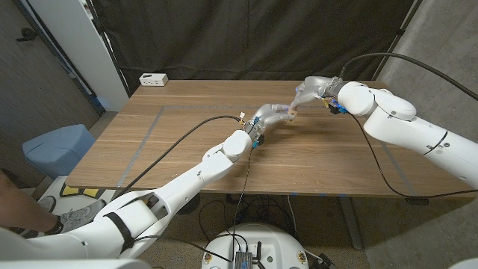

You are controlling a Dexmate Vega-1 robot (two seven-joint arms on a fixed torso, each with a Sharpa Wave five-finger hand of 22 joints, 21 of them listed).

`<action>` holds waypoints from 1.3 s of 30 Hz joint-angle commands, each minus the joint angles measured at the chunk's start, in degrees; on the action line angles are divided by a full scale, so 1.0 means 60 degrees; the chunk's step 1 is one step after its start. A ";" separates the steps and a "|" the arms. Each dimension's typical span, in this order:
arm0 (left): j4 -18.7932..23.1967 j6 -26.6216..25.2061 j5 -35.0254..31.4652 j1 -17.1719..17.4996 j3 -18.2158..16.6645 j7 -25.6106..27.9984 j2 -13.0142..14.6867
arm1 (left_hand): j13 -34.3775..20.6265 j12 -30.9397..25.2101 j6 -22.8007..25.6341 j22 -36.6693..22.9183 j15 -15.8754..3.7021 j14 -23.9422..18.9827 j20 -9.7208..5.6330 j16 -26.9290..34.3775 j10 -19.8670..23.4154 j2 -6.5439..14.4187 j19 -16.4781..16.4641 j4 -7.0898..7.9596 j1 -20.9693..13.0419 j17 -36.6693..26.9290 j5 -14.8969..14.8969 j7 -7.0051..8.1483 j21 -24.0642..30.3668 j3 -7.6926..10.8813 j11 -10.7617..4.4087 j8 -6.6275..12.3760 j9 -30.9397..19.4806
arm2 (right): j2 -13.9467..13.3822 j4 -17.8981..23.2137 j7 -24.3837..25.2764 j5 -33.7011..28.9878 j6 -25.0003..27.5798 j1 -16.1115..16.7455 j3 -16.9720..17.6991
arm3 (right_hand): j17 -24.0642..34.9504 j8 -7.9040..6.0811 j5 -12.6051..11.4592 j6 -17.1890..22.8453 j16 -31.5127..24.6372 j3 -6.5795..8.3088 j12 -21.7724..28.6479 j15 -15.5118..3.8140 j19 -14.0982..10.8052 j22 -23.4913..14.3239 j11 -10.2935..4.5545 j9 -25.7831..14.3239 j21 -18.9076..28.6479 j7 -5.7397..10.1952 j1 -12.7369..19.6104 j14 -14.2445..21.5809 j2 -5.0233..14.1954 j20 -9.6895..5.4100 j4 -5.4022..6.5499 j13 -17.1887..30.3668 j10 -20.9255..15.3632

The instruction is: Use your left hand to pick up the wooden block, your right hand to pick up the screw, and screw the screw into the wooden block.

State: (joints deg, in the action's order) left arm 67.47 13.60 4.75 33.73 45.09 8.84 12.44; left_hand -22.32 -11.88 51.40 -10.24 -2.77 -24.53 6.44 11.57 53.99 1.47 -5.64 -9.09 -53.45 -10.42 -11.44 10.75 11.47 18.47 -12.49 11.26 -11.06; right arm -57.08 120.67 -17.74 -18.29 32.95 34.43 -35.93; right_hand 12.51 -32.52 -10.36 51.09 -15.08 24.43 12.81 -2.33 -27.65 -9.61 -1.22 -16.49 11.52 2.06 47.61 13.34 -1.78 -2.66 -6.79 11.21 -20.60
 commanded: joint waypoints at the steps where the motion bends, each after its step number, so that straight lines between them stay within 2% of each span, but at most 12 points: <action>1: -0.0111 0.0070 0.0039 -0.0046 -0.0016 -0.0054 -0.0016 | -0.0331 -0.0038 0.0290 -0.0038 -0.0659 -0.0087 0.0058 0.0011 0.0068 0.0314 -0.0060 0.0063 -0.0159 0.0005 -0.0067 -0.0083 0.0062 0.0029 0.0005 0.0098 -0.0020 | 0.0177 -0.0098 -0.0048 -0.0358 0.0072 -0.0153 -0.0213 | 0.0003 -0.0087 -0.0029 0.0266 -0.0092 -0.0088 0.0099 -0.0326 -0.0146 -0.0021 0.0014 0.0031 0.0073 -0.0035 -0.0168 0.0168 0.0016 -0.0042 0.0022 -0.0005 -0.0205; 10: -0.0136 0.0057 0.0065 -0.0048 -0.0038 -0.0049 -0.0009 | -0.0323 -0.0027 0.0272 -0.0039 -0.0651 -0.0091 0.0062 0.0010 0.0054 0.0325 -0.0062 0.0068 -0.0154 0.0004 -0.0070 -0.0097 0.0061 0.0037 0.0010 0.0090 -0.0019 | 0.0318 -0.0187 -0.0115 -0.0620 0.0063 -0.0262 -0.0348 | -0.0025 -0.0148 -0.0017 0.0717 -0.0150 -0.0236 0.0148 -0.0390 -0.0333 -0.0022 -0.0056 0.0192 0.0079 -0.0052 -0.0473 0.0446 0.0077 -0.0051 0.0103 -0.0019 -0.0641; 20: -0.0220 0.0099 0.0093 -0.0051 -0.0049 -0.0027 -0.0041 | -0.0329 -0.0036 0.0251 -0.0039 -0.0647 -0.0088 0.0058 0.0005 0.0068 0.0334 -0.0063 0.0064 -0.0162 0.0006 -0.0074 -0.0102 0.0059 0.0050 0.0009 0.0080 -0.0018 | 0.0437 -0.0176 -0.0313 -0.1108 0.0225 -0.0400 -0.0580 | -0.0062 -0.0205 -0.0021 0.1206 -0.0164 -0.0358 0.0130 -0.0426 -0.0485 -0.0022 0.0022 0.0358 0.0073 -0.0106 -0.0689 0.0637 0.0127 -0.0063 0.0126 -0.0034 -0.0903; 22: -0.0223 0.0100 0.0106 -0.0048 -0.0051 -0.0036 -0.0043 | -0.0323 -0.0029 0.0259 -0.0039 -0.0646 -0.0083 0.0060 0.0003 0.0062 0.0345 -0.0068 0.0064 -0.0166 0.0004 -0.0076 -0.0089 0.0060 0.0055 0.0010 0.0083 -0.0018 | 0.0462 -0.0186 -0.0399 -0.1217 0.0263 -0.0448 -0.0641 | -0.0072 -0.0186 -0.0023 0.1247 -0.0161 -0.0386 0.0129 -0.0434 -0.0547 -0.0022 -0.0068 0.0399 0.0080 -0.0131 -0.0733 0.0670 0.0137 -0.0082 0.0125 -0.0037 -0.0977; 32: -0.0102 0.0045 0.0119 0.0037 -0.0076 0.0028 -0.0004 | -0.0316 -0.0018 0.0244 -0.0040 -0.0628 -0.0089 0.0061 0.0003 0.0043 0.0352 -0.0070 0.0063 -0.0169 0.0005 -0.0080 -0.0102 0.0059 0.0065 0.0011 0.0076 -0.0016 | 0.0682 -0.0348 -0.0682 -0.1706 0.0345 -0.0654 -0.0892 | -0.0089 -0.0160 -0.0028 0.1419 -0.0167 -0.0452 0.0117 -0.0491 -0.0624 -0.0022 -0.0028 0.0505 0.0066 -0.0141 -0.0846 0.0789 0.0187 -0.0086 0.0126 -0.0044 -0.1150; 36: -0.0078 0.0033 0.0129 0.0060 -0.0084 0.0039 0.0006 | -0.0318 -0.0023 0.0230 -0.0040 -0.0634 -0.0093 0.0066 0.0003 0.0051 0.0358 -0.0066 0.0064 -0.0168 0.0005 -0.0081 -0.0085 0.0056 0.0070 0.0010 0.0070 -0.0015 | 0.0719 -0.0344 -0.0740 -0.1813 0.0388 -0.0658 -0.0885 | -0.0107 0.0123 -0.0023 0.0996 -0.0105 -0.0561 -0.0018 -0.0462 -0.0606 -0.0024 0.0016 0.0624 0.0011 -0.0120 -0.1021 0.0782 0.0187 -0.0072 0.0124 -0.0046 -0.1045; 38: -0.0078 0.0033 0.0123 0.0060 -0.0083 0.0047 0.0008 | -0.0320 -0.0024 0.0225 -0.0040 -0.0633 -0.0097 0.0082 0.0003 0.0050 0.0355 -0.0066 0.0063 -0.0167 0.0006 -0.0081 -0.0098 0.0056 0.0071 0.0012 0.0068 -0.0015 | 0.0711 -0.0340 -0.0755 -0.1809 0.0360 -0.0640 -0.0849 | -0.0109 0.0246 -0.0018 0.0797 -0.0071 -0.0620 -0.0058 -0.0426 -0.0602 -0.0025 0.0197 0.0663 -0.0005 -0.0166 -0.1128 0.0758 0.0174 -0.0065 0.0139 -0.0044 -0.1022; 39: -0.0081 0.0037 0.0132 0.0059 -0.0084 0.0037 0.0007 | -0.0320 -0.0022 0.0221 -0.0040 -0.0630 -0.0097 0.0077 0.0003 0.0047 0.0353 -0.0069 0.0063 -0.0165 0.0006 -0.0081 -0.0099 0.0057 0.0070 0.0014 0.0066 -0.0015 | 0.0717 -0.0331 -0.0763 -0.1818 0.0384 -0.0630 -0.0836 | -0.0107 0.0274 -0.0014 0.0756 -0.0060 -0.0639 -0.0070 -0.0406 -0.0581 -0.0025 0.0205 0.0672 -0.0017 -0.0183 -0.1170 0.0745 0.0171 -0.0054 0.0151 -0.0043 -0.1010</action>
State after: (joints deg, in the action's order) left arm 66.41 14.06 5.40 33.58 44.77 8.87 12.27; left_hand -22.32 -11.47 51.40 -10.24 -2.77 -24.53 6.68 11.57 54.02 1.47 -5.88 -8.92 -53.44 -10.42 -11.65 10.75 11.47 18.64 -12.28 11.26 -11.07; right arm -53.48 118.93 -20.70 -26.37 34.63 30.96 -40.66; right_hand 11.70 -31.42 -10.37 56.51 -15.52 21.04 12.65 -2.35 -31.04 -9.61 -0.68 -12.53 11.52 1.23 41.31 17.40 -0.75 -2.76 -5.91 10.93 -26.79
